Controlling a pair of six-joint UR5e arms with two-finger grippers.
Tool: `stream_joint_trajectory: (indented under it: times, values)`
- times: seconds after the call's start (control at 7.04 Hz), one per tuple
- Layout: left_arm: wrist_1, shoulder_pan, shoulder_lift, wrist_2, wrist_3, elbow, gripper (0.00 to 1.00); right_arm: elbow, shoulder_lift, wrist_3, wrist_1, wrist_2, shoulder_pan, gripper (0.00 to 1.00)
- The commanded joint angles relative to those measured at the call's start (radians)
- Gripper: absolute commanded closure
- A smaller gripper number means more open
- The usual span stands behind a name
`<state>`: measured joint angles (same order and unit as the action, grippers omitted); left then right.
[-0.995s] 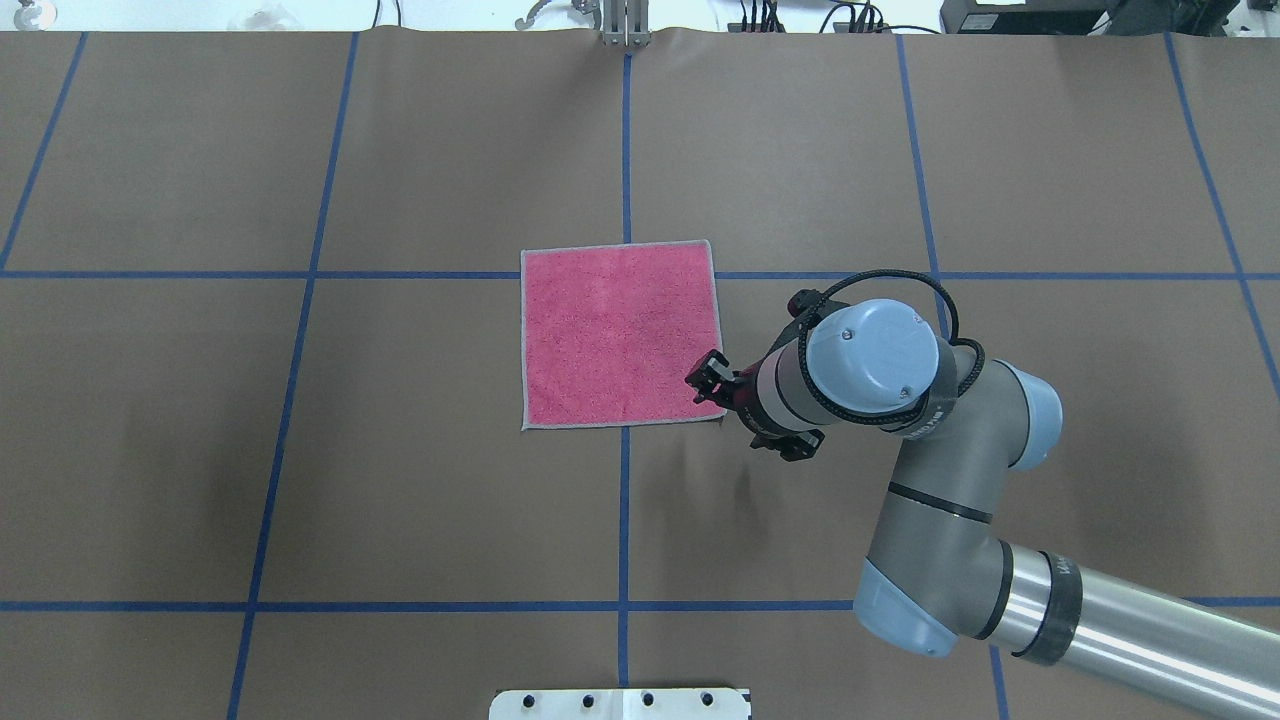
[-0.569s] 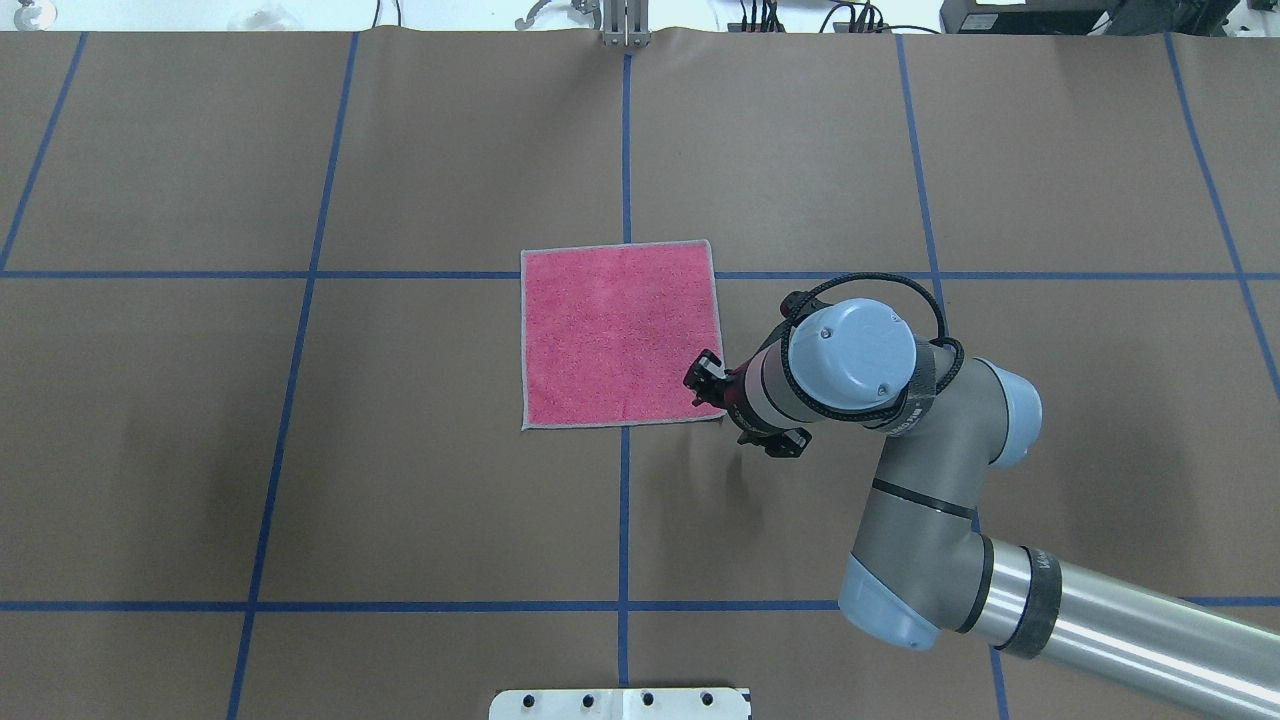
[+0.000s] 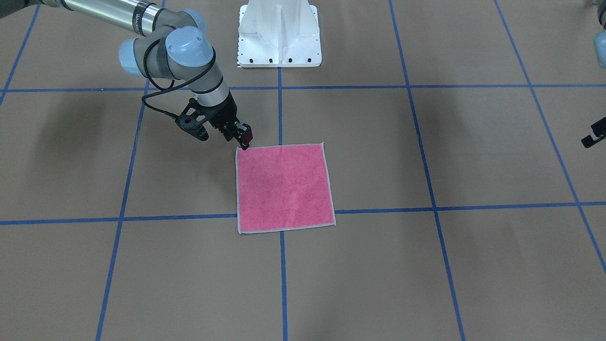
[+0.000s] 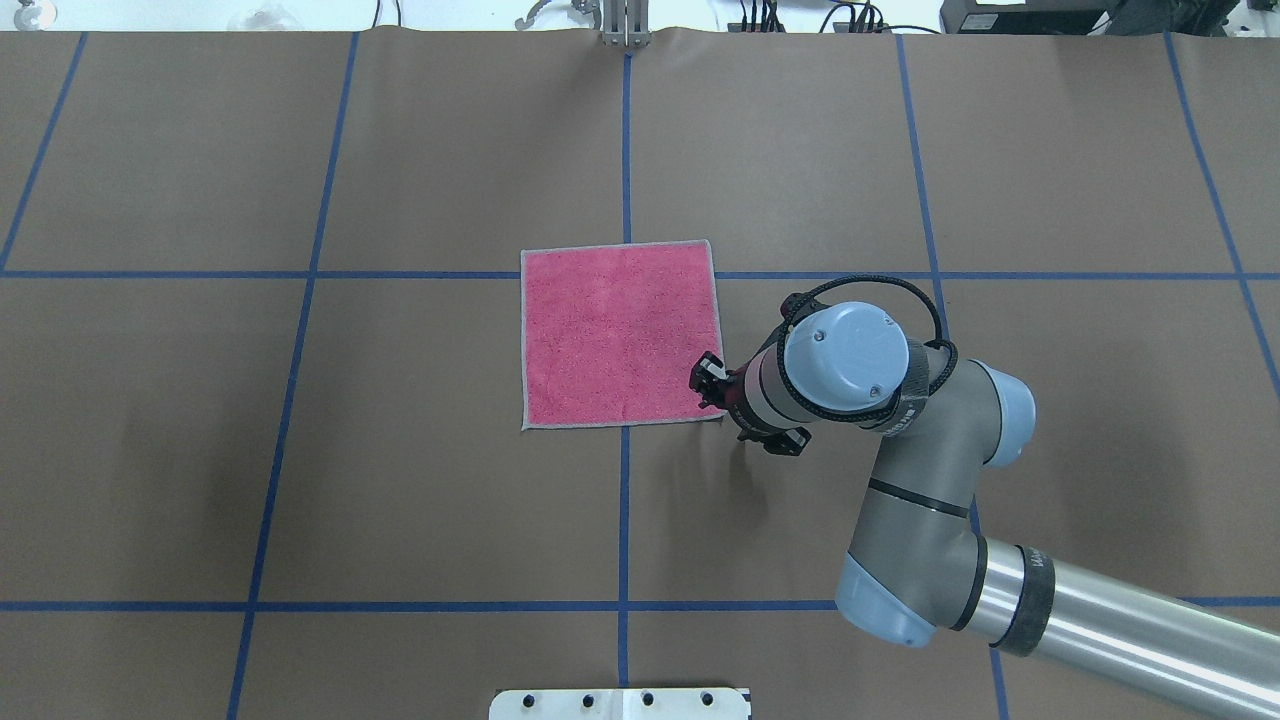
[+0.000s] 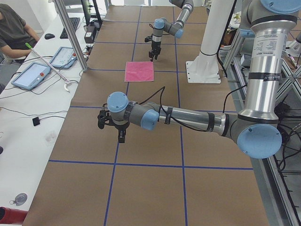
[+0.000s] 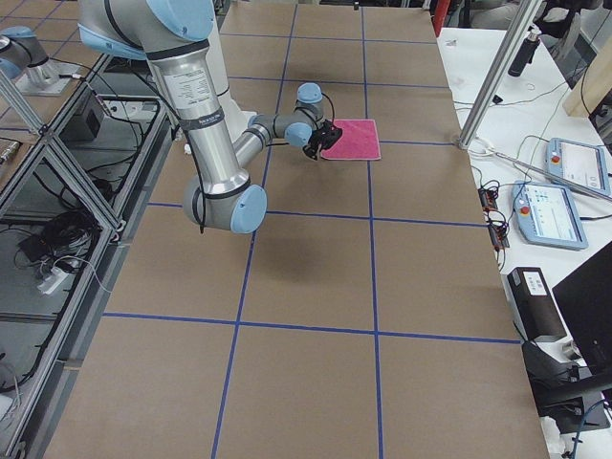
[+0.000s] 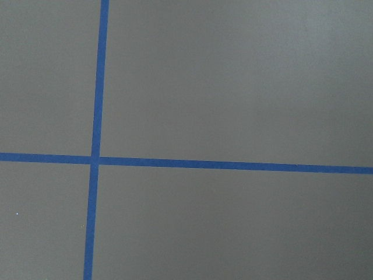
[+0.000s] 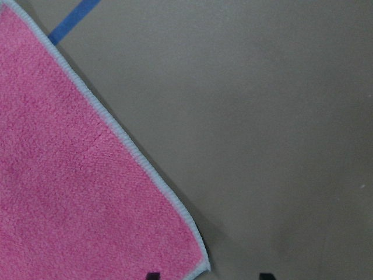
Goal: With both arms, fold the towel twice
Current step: 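Lower the right gripper and pinch the pink towel's corner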
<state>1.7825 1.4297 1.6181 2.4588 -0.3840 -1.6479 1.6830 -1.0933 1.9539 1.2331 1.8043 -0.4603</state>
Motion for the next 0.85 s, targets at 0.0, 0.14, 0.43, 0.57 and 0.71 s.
stream_joint_trajectory:
  times: [0.0, 0.14, 0.43, 0.57, 0.71]
  values:
    - [0.000, 0.000, -0.001, 0.000, 0.001, -0.001, 0.00, -0.003, 0.003, -0.048, 0.000, -0.002, 0.000, 0.42]
    - [0.000, 0.000, -0.001, 0.002, -0.001, -0.001, 0.00, -0.003, 0.007, -0.079, 0.000, -0.031, 0.000, 0.43]
    - [0.000, 0.000, -0.003, 0.002, -0.001, -0.001, 0.00, -0.005, 0.003, -0.085, 0.002, -0.033, 0.005, 0.46]
    - [0.000, 0.000, -0.003, 0.003, -0.001, -0.001, 0.00, -0.005, 0.006, -0.089, 0.002, -0.033, 0.005, 0.49]
    - [0.000, 0.000, -0.003, 0.003, -0.001, -0.001, 0.00, -0.008, 0.001, -0.090, 0.002, -0.033, 0.009, 0.51]
